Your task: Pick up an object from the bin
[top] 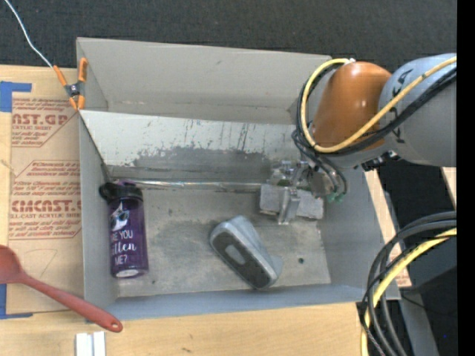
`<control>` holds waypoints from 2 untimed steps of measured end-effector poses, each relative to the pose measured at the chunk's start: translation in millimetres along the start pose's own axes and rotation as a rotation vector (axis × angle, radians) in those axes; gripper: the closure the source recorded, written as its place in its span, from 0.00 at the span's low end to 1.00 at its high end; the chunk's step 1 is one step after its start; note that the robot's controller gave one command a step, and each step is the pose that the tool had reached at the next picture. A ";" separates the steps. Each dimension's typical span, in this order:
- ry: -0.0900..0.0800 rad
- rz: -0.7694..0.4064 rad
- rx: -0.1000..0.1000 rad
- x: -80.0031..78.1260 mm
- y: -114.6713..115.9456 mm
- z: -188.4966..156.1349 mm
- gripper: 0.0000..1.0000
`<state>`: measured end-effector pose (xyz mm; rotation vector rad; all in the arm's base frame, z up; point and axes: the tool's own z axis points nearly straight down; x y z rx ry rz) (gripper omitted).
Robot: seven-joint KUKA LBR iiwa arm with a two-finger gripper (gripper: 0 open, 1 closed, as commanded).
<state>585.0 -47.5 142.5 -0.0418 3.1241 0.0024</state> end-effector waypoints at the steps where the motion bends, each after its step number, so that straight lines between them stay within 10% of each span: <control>1: 0.011 -0.005 -0.001 7.8 4.6 12.1 1.00; 2: 0.006 -0.011 -0.001 15.7 7.2 -69.5 1.00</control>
Offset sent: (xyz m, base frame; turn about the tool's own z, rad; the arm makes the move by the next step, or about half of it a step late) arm -0.0216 0.0079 0.1071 -0.0166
